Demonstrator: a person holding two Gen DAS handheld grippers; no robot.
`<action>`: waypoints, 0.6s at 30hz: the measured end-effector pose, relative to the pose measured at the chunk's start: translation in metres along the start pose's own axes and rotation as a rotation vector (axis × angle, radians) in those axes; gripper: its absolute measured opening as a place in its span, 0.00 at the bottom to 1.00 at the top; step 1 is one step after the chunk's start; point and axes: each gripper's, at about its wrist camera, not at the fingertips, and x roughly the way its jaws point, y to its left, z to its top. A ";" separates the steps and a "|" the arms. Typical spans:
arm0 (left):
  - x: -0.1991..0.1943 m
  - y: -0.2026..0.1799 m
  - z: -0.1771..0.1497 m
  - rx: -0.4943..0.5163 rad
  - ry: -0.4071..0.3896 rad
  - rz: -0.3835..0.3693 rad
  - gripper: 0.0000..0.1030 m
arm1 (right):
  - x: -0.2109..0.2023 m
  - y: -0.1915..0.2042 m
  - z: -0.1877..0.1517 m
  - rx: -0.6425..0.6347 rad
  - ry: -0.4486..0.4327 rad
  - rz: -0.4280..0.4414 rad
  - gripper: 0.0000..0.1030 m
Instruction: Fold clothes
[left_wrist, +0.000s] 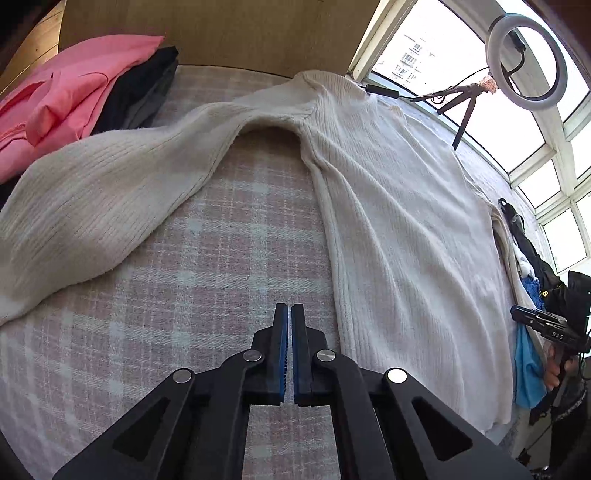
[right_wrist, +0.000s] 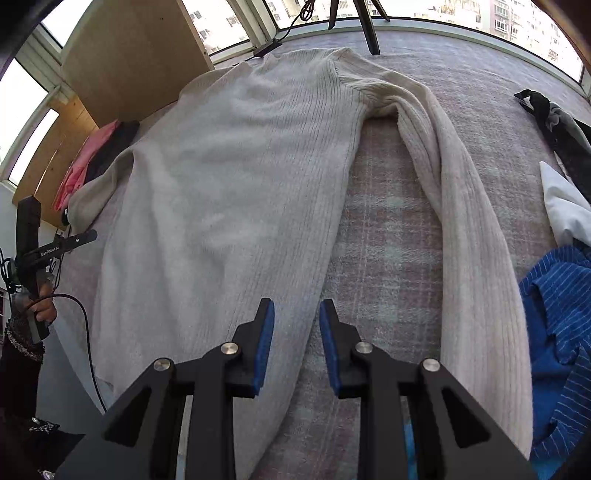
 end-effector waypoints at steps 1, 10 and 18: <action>-0.005 -0.009 -0.005 0.023 0.006 -0.008 0.10 | -0.004 0.001 -0.006 0.008 0.001 0.015 0.24; 0.012 -0.062 -0.073 0.132 0.172 0.018 0.32 | -0.022 0.006 -0.081 0.042 0.043 0.030 0.25; 0.007 -0.059 -0.069 0.094 0.122 -0.111 0.04 | -0.006 0.034 -0.093 0.004 0.049 0.087 0.03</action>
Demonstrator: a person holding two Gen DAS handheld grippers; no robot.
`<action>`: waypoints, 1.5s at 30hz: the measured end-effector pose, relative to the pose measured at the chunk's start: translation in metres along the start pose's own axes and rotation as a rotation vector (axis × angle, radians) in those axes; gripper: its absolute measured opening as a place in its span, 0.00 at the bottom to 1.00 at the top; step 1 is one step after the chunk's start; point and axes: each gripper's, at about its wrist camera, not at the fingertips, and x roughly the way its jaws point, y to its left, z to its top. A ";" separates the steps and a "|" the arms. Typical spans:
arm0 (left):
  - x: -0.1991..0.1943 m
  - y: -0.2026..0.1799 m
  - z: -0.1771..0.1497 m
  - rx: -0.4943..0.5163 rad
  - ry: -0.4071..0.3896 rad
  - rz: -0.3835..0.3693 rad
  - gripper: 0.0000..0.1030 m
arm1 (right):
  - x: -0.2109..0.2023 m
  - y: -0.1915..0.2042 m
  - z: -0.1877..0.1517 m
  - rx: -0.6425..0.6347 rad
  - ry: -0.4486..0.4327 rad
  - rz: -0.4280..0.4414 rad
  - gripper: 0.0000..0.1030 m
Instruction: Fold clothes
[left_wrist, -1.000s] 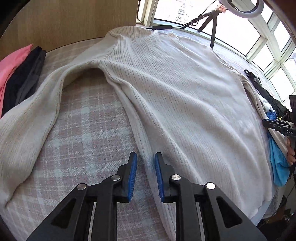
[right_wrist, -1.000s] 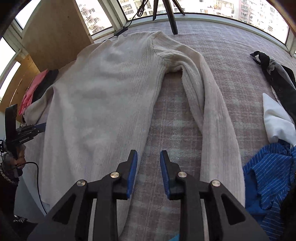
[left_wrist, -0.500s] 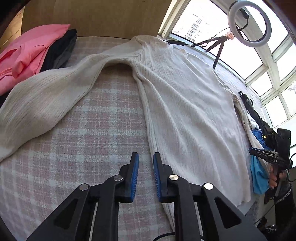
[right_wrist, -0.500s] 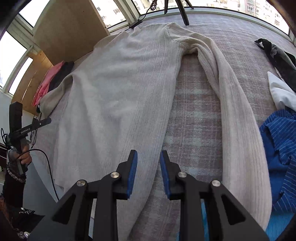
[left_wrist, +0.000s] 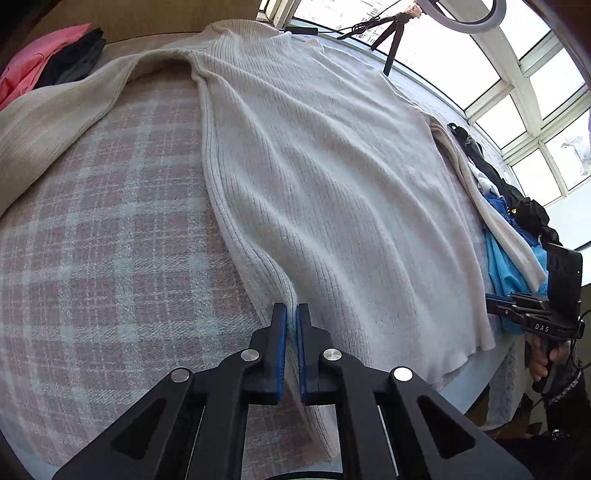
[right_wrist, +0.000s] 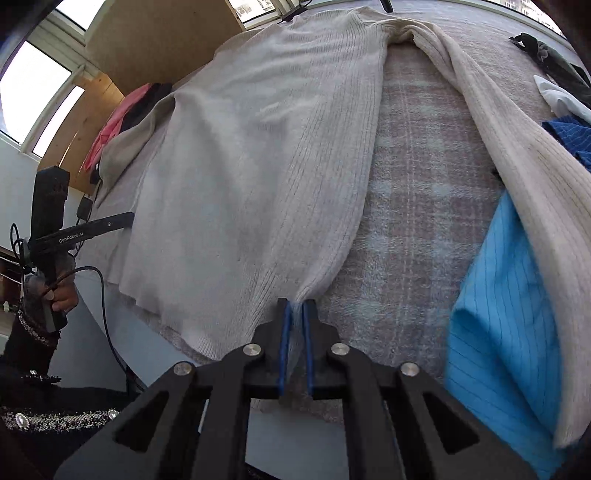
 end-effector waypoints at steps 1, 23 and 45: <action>-0.017 0.006 -0.001 -0.029 -0.032 -0.018 0.04 | -0.008 0.007 0.002 -0.011 -0.020 0.017 0.03; -0.019 0.022 -0.044 -0.013 0.084 0.083 0.32 | -0.002 -0.003 -0.029 0.070 0.030 -0.069 0.27; -0.041 0.076 -0.045 -0.087 0.102 0.111 0.00 | -0.020 0.014 -0.025 0.057 0.051 -0.060 0.15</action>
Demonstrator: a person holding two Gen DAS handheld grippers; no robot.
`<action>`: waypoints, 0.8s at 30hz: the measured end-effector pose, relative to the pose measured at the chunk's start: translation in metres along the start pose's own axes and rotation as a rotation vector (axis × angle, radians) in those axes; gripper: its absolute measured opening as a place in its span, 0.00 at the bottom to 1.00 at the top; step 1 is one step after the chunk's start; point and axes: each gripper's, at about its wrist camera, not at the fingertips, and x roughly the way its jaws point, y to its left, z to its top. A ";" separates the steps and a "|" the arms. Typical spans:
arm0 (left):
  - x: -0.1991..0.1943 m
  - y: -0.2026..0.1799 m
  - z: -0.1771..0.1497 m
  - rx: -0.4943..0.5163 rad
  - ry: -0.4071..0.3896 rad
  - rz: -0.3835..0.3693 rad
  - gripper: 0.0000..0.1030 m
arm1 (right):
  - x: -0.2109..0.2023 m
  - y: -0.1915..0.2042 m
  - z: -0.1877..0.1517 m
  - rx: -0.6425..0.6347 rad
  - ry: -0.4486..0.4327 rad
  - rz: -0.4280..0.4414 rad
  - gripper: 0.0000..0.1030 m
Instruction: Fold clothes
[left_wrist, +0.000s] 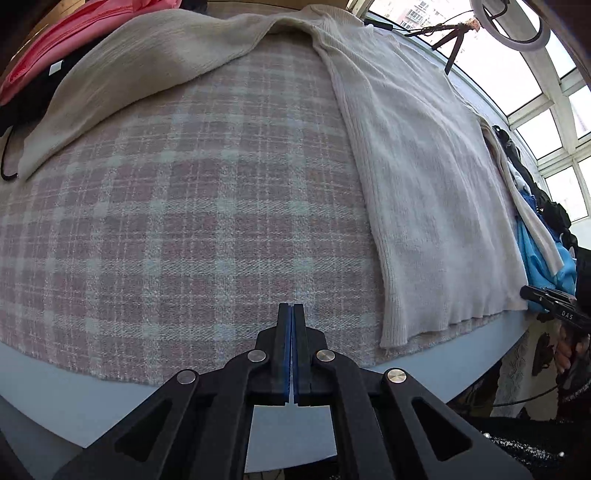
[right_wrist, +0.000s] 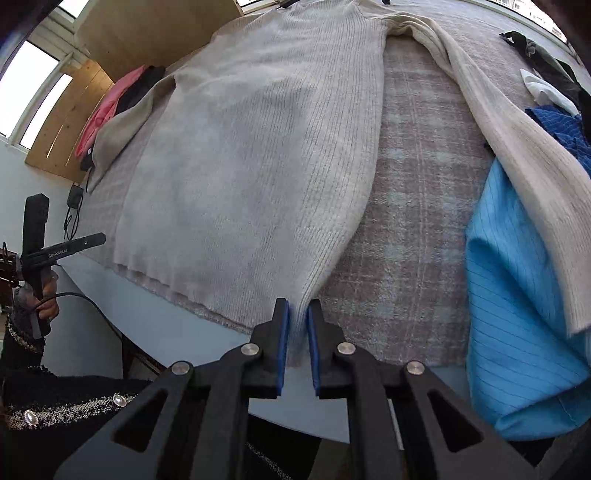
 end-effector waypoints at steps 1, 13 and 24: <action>0.000 -0.003 0.002 0.003 -0.003 -0.013 0.00 | -0.005 -0.005 0.000 0.018 -0.018 0.017 0.18; 0.021 -0.050 0.019 0.116 -0.032 -0.058 0.04 | -0.006 -0.025 -0.011 0.131 -0.103 0.072 0.28; -0.005 -0.032 0.024 0.121 -0.082 0.037 0.04 | 0.017 -0.008 -0.012 0.079 -0.103 0.106 0.28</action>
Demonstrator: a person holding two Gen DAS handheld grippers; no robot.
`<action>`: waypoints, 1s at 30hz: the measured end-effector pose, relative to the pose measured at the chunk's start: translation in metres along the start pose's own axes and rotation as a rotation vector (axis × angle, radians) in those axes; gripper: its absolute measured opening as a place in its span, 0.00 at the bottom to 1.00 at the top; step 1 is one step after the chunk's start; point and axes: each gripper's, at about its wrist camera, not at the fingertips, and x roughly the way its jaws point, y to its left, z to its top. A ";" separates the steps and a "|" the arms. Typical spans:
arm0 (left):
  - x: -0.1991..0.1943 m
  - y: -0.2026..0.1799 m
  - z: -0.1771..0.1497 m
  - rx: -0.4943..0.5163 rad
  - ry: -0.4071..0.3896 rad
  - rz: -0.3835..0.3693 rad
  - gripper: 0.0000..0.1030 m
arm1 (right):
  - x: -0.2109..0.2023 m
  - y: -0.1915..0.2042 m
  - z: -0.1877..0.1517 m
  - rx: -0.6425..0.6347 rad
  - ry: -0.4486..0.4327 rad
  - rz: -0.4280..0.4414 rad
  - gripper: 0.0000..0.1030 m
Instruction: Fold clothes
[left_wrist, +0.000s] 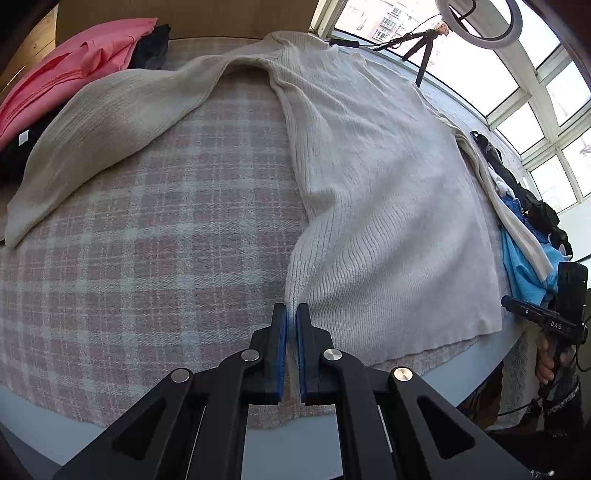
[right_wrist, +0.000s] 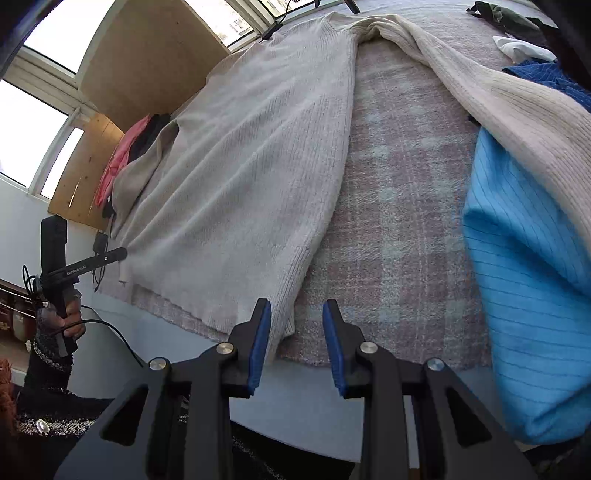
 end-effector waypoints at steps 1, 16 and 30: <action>0.001 -0.004 0.000 0.009 0.003 0.002 0.04 | 0.005 0.003 0.000 -0.011 0.005 -0.006 0.28; 0.005 0.023 0.012 -0.092 -0.009 0.024 0.04 | 0.005 0.010 -0.010 -0.034 -0.022 0.023 0.28; -0.025 -0.052 0.012 0.038 -0.002 -0.148 0.04 | -0.091 0.035 0.009 -0.163 -0.145 -0.051 0.07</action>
